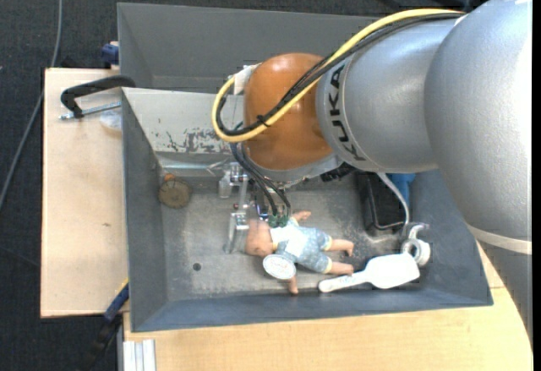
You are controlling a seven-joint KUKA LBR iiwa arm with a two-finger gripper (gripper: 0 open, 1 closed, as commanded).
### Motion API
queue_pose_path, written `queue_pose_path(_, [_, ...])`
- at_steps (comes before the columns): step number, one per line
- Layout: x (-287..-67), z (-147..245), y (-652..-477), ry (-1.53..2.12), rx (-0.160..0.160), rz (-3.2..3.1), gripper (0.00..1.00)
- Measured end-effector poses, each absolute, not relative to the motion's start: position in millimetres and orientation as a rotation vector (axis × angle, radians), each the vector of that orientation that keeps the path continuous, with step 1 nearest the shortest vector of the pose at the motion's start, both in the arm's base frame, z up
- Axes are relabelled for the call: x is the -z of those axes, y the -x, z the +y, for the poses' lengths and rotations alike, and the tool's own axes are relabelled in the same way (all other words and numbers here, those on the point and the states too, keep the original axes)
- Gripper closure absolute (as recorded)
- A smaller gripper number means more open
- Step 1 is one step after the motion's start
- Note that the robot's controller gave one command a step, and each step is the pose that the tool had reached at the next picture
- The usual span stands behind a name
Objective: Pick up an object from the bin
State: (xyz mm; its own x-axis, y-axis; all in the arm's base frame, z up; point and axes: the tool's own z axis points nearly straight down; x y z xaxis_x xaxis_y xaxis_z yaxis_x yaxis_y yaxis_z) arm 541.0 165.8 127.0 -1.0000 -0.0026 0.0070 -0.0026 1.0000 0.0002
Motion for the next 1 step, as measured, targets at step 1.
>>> queue_pose_path(1, [-131.5, 165.3, -543.1, -0.002, 0.003, -3.142, 0.00])
